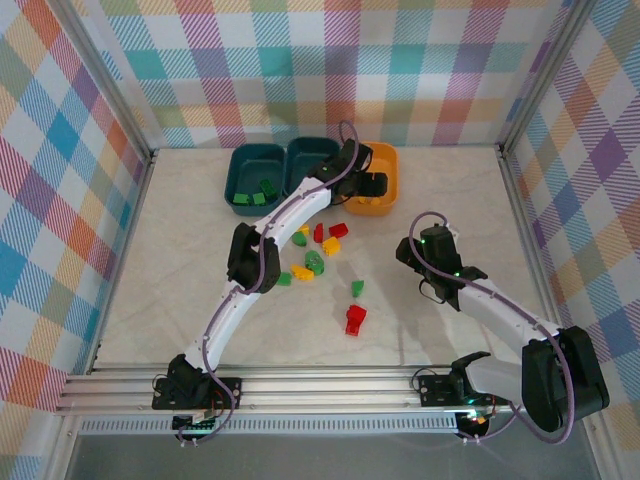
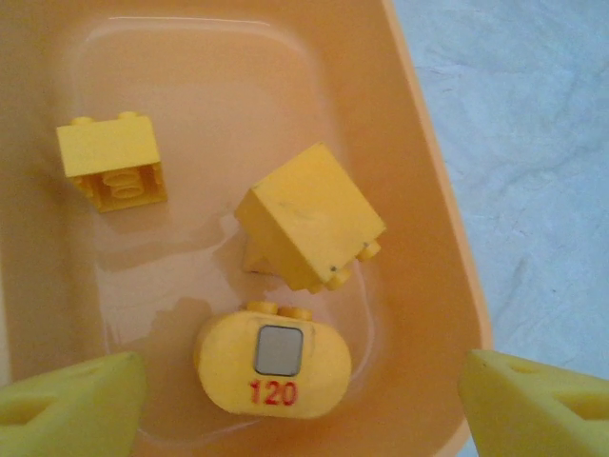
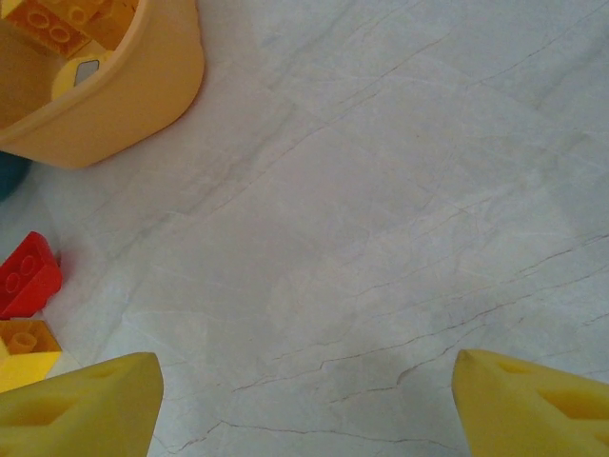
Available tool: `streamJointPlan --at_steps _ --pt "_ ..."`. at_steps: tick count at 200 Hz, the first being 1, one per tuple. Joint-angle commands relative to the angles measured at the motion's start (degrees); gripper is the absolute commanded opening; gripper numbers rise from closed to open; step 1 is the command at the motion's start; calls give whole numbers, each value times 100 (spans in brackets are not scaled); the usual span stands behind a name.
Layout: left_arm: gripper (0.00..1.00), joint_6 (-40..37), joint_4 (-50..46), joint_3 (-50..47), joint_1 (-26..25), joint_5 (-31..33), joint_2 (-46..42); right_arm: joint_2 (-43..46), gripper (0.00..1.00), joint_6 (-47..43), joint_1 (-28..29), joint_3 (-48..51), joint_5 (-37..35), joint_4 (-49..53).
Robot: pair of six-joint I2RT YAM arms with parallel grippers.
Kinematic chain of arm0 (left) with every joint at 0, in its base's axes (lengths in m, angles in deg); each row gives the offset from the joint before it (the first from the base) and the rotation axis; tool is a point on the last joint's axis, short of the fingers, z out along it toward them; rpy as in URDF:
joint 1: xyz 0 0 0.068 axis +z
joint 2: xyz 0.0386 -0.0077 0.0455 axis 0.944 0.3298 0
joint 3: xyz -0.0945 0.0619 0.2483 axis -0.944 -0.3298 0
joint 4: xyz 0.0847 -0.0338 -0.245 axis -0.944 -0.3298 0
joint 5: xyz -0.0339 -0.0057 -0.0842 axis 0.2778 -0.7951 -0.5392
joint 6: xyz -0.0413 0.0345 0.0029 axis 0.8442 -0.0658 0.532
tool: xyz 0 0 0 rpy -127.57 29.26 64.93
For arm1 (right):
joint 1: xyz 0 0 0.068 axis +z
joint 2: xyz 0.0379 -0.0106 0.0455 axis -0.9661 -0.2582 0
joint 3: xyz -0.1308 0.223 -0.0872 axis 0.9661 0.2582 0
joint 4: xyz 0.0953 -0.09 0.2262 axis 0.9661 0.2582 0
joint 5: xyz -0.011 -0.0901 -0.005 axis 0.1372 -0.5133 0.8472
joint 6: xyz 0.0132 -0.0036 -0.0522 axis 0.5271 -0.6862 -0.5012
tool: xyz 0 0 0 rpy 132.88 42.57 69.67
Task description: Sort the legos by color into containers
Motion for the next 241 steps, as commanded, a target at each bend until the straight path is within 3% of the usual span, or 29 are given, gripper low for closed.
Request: streamJointPlan --at_steps 1,24,40,65,90,124,169,241 --pt "84 -48 28 165 -1 -327 -259 111 80 -120 2 35 126 -188" --pt "81 -45 -203 75 -104 -496 -724 23 79 -130 6 44 54 -212" --pt "80 -142 -316 -530 -273 -330 -1305 33 79 -73 8 49 -116 -151" --pt "81 -367 547 -3204 -585 -10 -2860 191 81 76 8 69 -462 53" --pt "83 -102 1508 -5765 -744 -14 -4292 274 83 193 7 156 -632 67" --pt "85 85 1755 -7723 -1366 88 -5183 178 85 353 -1 183 -695 46" --pt "84 230 1143 -8035 -2589 712 -4889 -102 85 345 -7 73 -589 -3" --pt "83 466 1110 -8116 -2804 709 -4426 -260 86 288 -1 69 -388 -141"
